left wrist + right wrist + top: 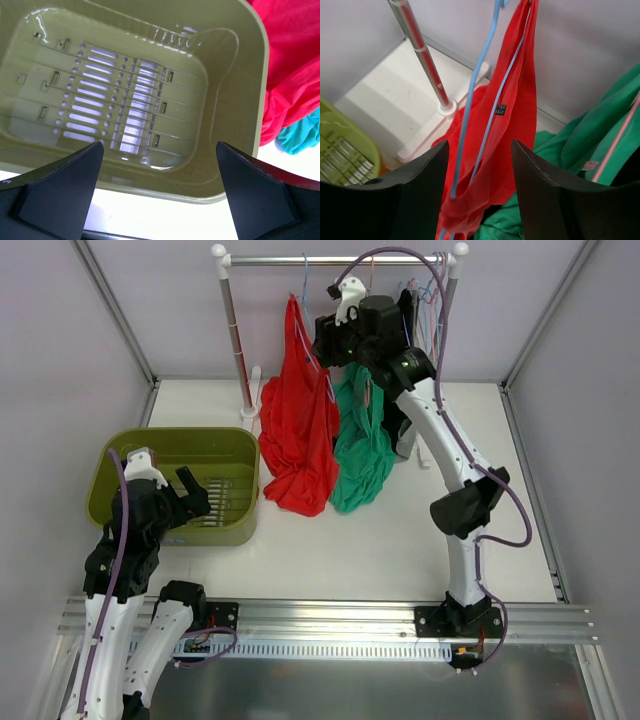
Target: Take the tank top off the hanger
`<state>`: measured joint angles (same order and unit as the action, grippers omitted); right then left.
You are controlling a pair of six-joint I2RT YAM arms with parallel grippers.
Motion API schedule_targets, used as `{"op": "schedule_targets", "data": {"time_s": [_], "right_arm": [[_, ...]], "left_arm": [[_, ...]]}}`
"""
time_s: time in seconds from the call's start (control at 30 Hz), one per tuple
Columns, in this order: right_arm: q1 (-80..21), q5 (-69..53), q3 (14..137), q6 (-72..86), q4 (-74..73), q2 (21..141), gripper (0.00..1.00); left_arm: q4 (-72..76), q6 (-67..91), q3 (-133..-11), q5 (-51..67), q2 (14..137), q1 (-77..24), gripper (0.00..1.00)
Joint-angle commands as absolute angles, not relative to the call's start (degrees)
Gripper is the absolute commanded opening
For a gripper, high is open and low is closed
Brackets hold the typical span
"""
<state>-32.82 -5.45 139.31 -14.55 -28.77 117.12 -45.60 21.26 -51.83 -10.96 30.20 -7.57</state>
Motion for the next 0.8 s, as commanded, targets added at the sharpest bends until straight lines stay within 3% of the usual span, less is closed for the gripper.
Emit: {"op": "schedule_targets", "data": {"time_s": [0.0,0.23,0.5,0.63,0.7,0.77], "right_arm": [[-33.7,-3.4,142.8,-17.8,-24.1,119.4,0.56],[-34.7,-0.4,142.4,-18.2,-20.0,121.9,0.36],[-36.0,1.7,141.8,-17.7,-17.0,121.4,0.33],[-36.1,2.1,141.8,-17.2,-16.7,121.8,0.12],[-36.3,2.3,141.7,-17.1,-16.4,121.8,0.11],[-36.6,2.5,141.7,-16.9,-16.1,121.6,0.02]], "left_arm": [[-42.9,21.3,-51.3,-9.5,29.9,-8.3,0.99],[-42.5,20.8,-51.2,-7.4,32.4,-8.3,0.99],[-42.0,20.5,-51.0,-5.8,33.4,-8.3,0.99],[-41.9,20.4,-50.9,-5.4,33.5,-8.3,0.99],[-41.9,20.3,-50.9,-5.1,33.4,-8.3,0.99],[-41.7,20.2,-50.8,-4.5,33.7,-8.4,0.99]]}}
